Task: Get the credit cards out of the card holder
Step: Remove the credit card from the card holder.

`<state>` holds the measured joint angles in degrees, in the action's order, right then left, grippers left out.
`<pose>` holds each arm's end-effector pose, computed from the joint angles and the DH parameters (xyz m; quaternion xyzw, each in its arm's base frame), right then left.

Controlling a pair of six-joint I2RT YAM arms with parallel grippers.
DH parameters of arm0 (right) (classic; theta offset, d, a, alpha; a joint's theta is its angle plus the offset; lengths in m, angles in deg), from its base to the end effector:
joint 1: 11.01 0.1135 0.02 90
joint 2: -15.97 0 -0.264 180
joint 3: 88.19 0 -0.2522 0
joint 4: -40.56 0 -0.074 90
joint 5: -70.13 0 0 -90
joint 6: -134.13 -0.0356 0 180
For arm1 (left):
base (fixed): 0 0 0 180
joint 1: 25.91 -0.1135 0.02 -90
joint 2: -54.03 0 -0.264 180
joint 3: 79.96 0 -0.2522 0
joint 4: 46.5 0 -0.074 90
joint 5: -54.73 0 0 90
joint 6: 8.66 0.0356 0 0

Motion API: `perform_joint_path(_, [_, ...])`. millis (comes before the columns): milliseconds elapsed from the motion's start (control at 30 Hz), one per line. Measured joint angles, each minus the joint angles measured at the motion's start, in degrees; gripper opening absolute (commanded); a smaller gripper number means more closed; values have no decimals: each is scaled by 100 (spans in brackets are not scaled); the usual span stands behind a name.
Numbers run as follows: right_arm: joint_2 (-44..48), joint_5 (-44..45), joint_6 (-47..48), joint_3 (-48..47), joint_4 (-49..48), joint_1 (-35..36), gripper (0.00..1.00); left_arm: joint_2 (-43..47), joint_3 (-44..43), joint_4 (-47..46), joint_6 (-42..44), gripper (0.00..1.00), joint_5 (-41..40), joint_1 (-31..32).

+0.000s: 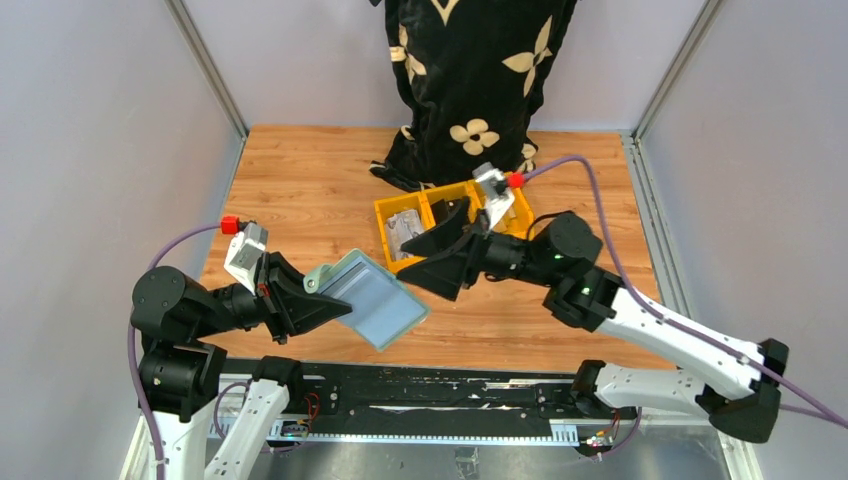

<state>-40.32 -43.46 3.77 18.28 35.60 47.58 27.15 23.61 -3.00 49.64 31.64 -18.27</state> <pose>0.0989 0.1893 0.4481 -0.2540 0.5122 0.6917 0.4413 0.0309 -0.0372 0.4340 0.2845 0.6312 -0.5560 0.4600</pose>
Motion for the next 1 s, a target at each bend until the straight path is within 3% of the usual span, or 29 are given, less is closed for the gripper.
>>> perform_joint_path(200, [-787, -107, -31, -133, -177, 678, 80, 0, 0, 0, -2, 0, 0, 0])
perform_joint_path(467, [-1062, 247, -424, -105, -627, 857, 62, 17, 0, 22, 28, 0, 0, 0])
perform_joint_path(533, [-1064, 326, -599, -17, -826, 859, 54, 33, 0, 42, 61, 0, -17, 0])
perform_joint_path(600, [-1073, 337, -715, 9, -918, 859, 39, 37, 0, 70, 118, 0, -33, 0])
perform_joint_path(633, [-1078, 328, -772, 11, -966, 866, 31, 39, 0, 83, 133, 2, -48, 0])
perform_joint_path(700, [-1084, 302, -850, 9, -1049, 887, 19, 39, 0, 116, 155, 16, -87, 0])
perform_joint_path(867, [-1075, 223, -734, 9, -1036, 903, 8, 39, 0, 140, 59, 32, -160, 0])
perform_joint_path(1000, [-1021, 216, -446, 20, -997, 933, 6, 13, 0, -59, -304, 37, -127, 0])
